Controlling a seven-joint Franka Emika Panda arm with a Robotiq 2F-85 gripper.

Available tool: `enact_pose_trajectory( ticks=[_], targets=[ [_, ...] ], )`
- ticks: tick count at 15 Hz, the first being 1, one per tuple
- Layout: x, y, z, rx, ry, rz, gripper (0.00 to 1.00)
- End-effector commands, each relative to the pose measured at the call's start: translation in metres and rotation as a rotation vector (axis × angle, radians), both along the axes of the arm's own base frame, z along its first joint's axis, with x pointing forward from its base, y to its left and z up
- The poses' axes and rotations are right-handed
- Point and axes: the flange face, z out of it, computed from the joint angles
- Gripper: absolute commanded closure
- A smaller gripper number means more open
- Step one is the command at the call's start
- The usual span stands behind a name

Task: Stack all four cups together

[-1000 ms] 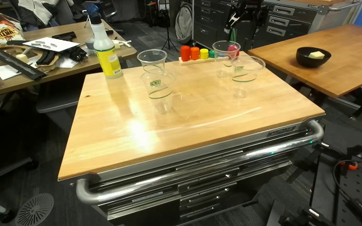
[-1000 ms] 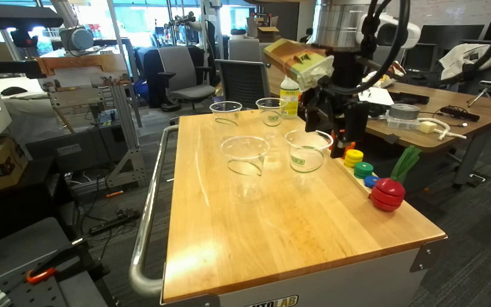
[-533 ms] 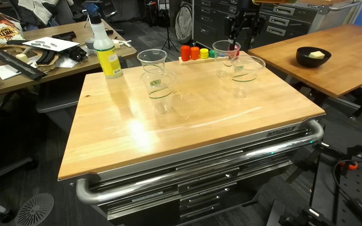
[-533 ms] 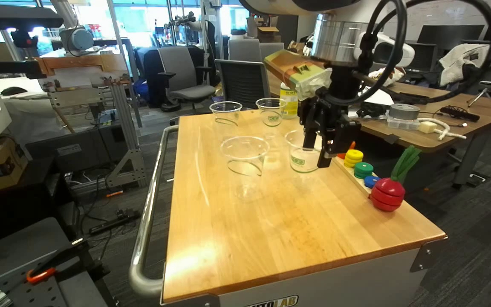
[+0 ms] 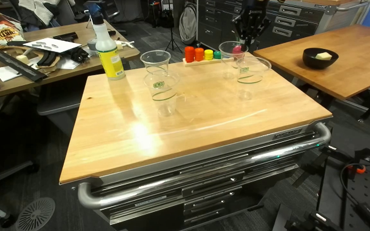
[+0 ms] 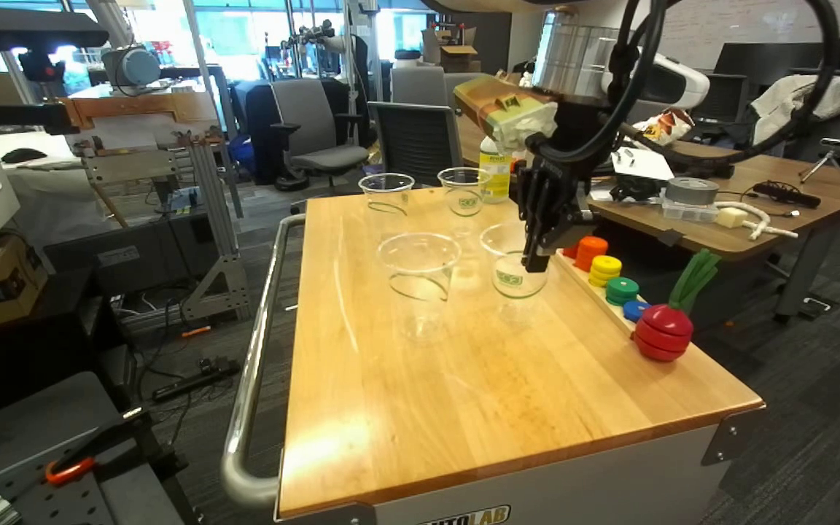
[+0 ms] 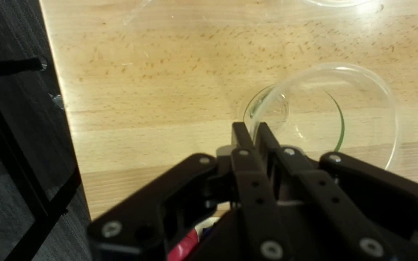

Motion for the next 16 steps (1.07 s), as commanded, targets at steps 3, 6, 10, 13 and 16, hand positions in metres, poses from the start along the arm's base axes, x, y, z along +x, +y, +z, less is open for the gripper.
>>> enact_pose_trajectory(
  ticks=[3, 6, 10, 13, 16],
  targets=[
    [0.007, -0.002, 0.012, 0.029, -0.026, -0.090, 0.98],
    [0.009, 0.004, 0.041, 0.087, -0.063, -0.144, 0.98],
    [-0.006, 0.024, 0.105, 0.178, -0.149, -0.133, 0.98],
    [-0.035, 0.039, 0.156, 0.200, -0.208, -0.103, 0.98],
    [-0.073, 0.044, 0.190, 0.209, -0.212, -0.083, 0.98]
  ],
)
